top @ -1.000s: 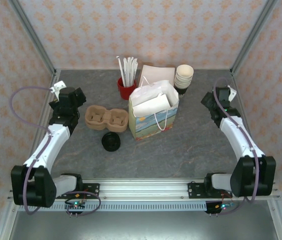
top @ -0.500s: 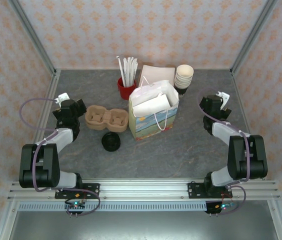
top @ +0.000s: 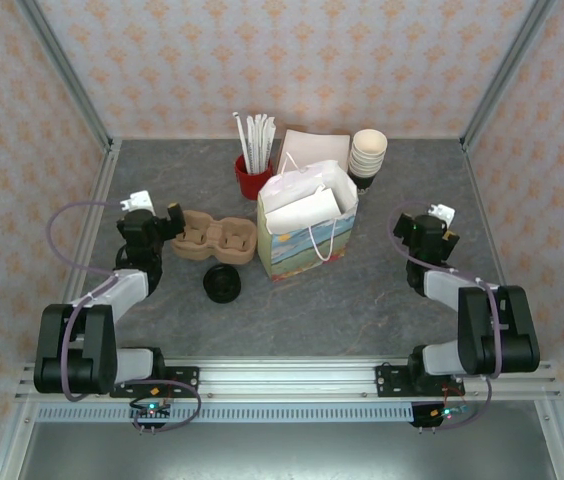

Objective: Pack the takeout coffee

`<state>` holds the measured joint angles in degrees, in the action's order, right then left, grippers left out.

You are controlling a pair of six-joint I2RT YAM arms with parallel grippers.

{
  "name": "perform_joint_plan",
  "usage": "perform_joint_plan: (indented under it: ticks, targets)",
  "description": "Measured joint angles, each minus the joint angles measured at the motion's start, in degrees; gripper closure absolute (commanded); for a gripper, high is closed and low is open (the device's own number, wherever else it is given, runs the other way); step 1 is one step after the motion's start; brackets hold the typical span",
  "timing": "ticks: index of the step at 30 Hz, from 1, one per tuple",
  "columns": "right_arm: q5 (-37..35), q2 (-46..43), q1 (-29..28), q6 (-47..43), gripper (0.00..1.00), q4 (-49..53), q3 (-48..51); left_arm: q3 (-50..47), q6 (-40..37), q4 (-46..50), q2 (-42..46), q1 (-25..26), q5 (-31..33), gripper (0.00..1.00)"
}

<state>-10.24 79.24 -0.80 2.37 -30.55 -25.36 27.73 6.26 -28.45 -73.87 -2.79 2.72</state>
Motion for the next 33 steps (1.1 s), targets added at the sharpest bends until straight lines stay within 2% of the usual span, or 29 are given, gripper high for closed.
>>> perform_joint_plan:
  ticks: [7, 13, 17, 33]
  targets:
    - [2.5, 3.7, 0.0, -1.1, 0.01, -7.5, 0.9, -5.9, -1.9, -8.1, -2.9, 2.4, 1.4, 0.00]
    - [5.4, 7.8, -0.2, -3.0, 0.01, -11.2, 1.7, -5.4, -1.9, -16.5, -9.4, 3.8, 4.7, 0.00]
    - [5.9, 7.8, -0.3, -3.4, 0.01, -12.0, 1.7, -4.4, -2.6, -17.5, -10.6, 5.7, 6.6, 0.00]
    - [6.3, 7.8, -0.3, -3.8, 0.01, -12.2, 1.7, -4.4, -3.3, -17.6, -10.6, 5.8, 7.2, 0.00]
